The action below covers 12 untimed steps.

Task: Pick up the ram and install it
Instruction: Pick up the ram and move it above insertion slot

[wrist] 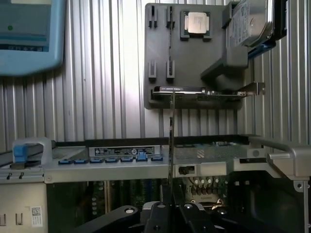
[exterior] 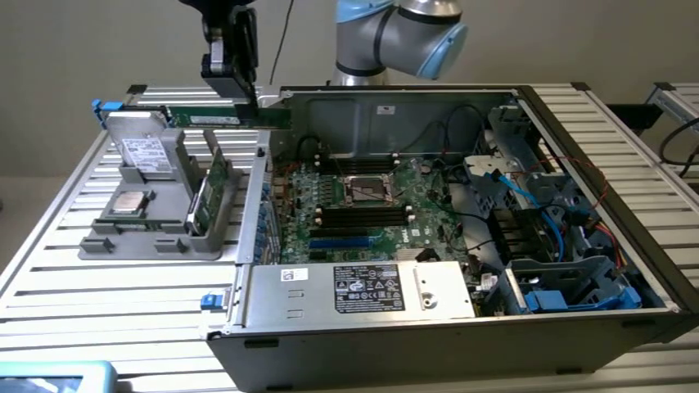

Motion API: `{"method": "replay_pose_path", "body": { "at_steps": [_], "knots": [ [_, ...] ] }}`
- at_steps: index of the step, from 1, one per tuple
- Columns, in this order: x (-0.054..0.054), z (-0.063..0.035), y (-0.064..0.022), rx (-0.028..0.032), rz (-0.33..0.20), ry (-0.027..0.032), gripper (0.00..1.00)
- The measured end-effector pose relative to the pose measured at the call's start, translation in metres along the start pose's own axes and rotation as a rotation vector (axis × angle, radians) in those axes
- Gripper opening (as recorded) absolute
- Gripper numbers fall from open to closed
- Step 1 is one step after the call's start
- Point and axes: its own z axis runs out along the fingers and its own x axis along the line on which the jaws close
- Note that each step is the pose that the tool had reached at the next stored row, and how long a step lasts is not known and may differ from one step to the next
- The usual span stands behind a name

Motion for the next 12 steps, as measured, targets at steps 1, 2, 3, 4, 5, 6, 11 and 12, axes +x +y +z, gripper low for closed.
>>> {"method": "replay_pose_path", "body": {
  "at_steps": [1,2,3,4,5,6,11,12],
  "knots": [
    [0.0,0.0003,-0.0044,0.0,0.0,-0.0001,0.13],
    [0.0,0.0005,-0.0089,-0.0001,0.0,0.0,0.13],
    [-0.001,0.0008,-0.0133,-0.0002,0.0,0.0,0.13],
    [-0.001,0.001,-0.0178,-0.0003,0.0,0.0,0.13],
    [-0.001,0.0013,-0.0223,-0.0003,0.0,0.0,0.13],
    [-0.001,0.0015,-0.0272,-0.0003,0.0,-0.0002,0.13],
    [-0.003,0.0022,-0.0498,-0.0004,0.0,-0.0009,0.13],
    [-0.003,0.0023,-0.0544,-0.0004,0.0,-0.001,0.13]
  ]
}}
